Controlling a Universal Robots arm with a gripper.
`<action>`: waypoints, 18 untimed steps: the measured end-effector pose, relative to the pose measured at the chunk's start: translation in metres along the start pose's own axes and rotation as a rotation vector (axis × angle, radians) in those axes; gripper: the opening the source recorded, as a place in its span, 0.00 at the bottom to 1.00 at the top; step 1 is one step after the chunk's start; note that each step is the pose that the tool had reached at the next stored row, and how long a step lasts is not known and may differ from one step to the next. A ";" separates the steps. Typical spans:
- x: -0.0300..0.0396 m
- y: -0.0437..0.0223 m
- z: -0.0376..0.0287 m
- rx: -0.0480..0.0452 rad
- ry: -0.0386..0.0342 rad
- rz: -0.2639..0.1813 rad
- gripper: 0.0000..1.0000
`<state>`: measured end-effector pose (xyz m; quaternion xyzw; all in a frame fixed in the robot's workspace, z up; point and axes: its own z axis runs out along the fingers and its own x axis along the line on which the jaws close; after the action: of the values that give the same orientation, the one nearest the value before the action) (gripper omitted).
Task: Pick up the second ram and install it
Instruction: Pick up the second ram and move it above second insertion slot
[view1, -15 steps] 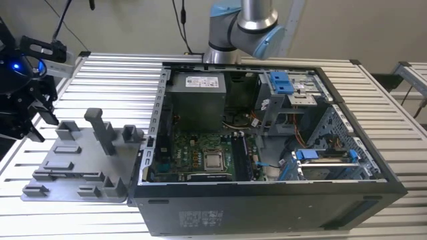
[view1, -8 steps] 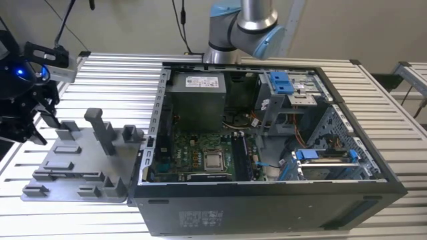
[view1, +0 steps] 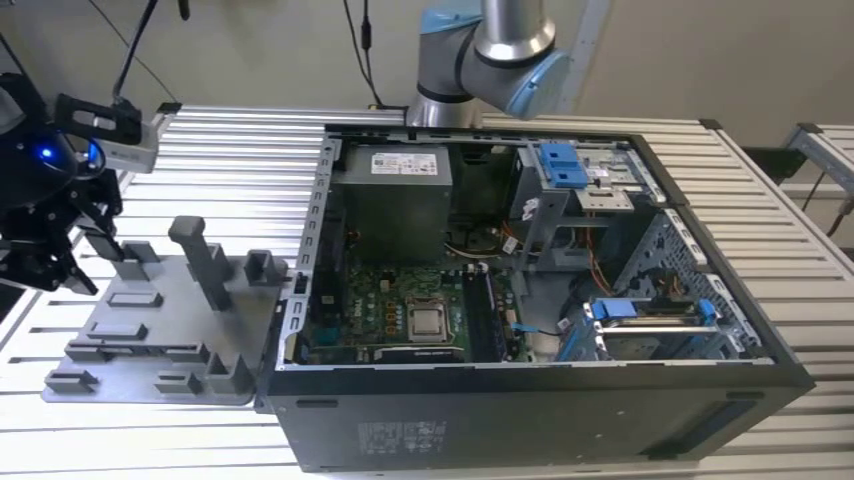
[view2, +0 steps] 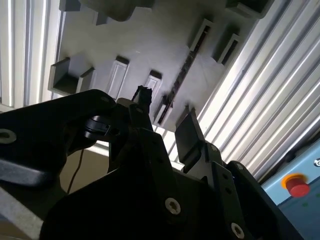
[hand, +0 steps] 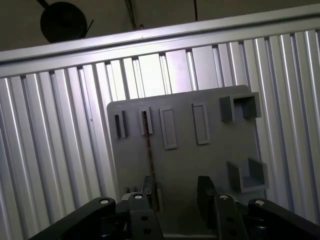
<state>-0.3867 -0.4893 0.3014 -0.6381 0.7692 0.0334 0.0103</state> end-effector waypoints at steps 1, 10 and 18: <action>0.0000 0.0000 0.0001 0.0000 0.0000 0.000 0.48; 0.0001 -0.0001 0.0026 0.0003 -0.0004 0.000 0.48; 0.0008 -0.0005 0.0134 0.0002 0.0004 0.000 0.48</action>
<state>-0.3868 -0.4893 0.2880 -0.6382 0.7691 0.0332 0.0102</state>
